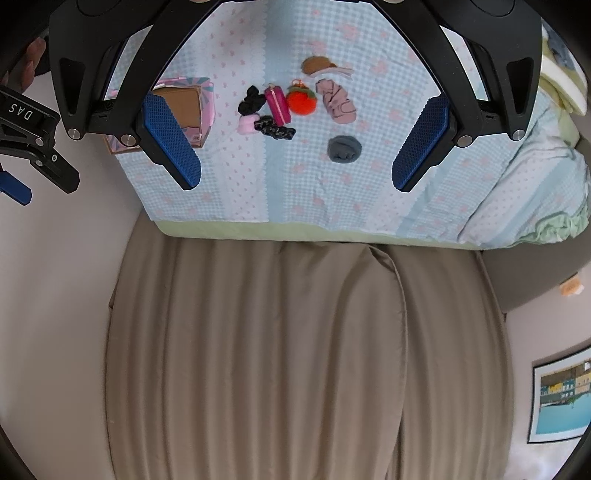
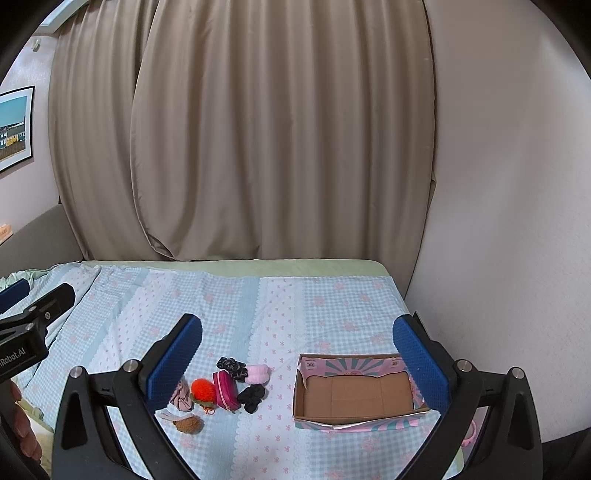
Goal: Organize soft objects
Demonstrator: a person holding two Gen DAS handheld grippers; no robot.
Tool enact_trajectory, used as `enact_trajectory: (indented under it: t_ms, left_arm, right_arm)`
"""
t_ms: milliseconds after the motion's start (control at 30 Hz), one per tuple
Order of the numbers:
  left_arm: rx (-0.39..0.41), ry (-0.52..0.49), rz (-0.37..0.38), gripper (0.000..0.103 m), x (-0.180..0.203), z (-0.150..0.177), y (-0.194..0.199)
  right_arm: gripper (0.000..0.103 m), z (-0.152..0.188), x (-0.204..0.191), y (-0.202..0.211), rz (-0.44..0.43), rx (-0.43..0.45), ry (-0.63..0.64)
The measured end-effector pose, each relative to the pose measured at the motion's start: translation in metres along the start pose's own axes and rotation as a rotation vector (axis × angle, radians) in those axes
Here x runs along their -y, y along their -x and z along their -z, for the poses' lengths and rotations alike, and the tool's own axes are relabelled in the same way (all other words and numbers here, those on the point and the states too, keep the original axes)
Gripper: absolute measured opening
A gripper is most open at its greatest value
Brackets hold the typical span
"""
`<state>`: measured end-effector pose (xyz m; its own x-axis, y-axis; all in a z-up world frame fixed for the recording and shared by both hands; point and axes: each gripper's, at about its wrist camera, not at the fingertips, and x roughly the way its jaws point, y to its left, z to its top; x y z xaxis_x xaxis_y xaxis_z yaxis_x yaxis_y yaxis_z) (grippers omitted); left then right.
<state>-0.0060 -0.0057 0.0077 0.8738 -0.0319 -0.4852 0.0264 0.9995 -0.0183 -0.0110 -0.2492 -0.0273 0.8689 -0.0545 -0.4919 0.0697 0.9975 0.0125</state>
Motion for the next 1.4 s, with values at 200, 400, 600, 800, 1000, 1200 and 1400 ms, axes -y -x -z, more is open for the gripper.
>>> enact_trajectory:
  t_ms: [200,400,600,800,1000,1200,1400]
  left_arm:
    - [0.001,0.002,-0.001,0.102,-0.002,0.000,0.001]
    - [0.001,0.002,-0.002,0.102,-0.002,0.000,0.000]
    - [0.003,0.003,-0.003,0.102,-0.002,0.000,-0.002]
    - [-0.001,0.005,-0.004,0.102,-0.002,0.000,-0.002]
    - [-0.024,0.051,-0.035,0.102,-0.010,0.000,-0.005]
    - [-0.065,0.061,-0.088,0.102,-0.036,0.017,-0.028]
    - [-0.179,0.040,-0.042,0.102,-0.089,0.040,-0.093]
  right_arm:
    - [0.103,0.000,-0.003,0.001,-0.002,0.003,-0.001]
    - [0.103,0.000,-0.004,0.001,-0.002,0.004,0.002]
    - [0.103,0.000,-0.005,0.001,-0.002,0.005,0.001]
    - [0.103,0.001,-0.004,0.001,-0.004,0.003,0.003]
    - [0.103,-0.003,-0.008,-0.004,-0.028,-0.026,0.031]
    - [0.103,0.015,-0.022,-0.027,-0.043,-0.038,0.046]
    - [0.103,0.041,-0.061,-0.061,-0.029,-0.123,-0.029]
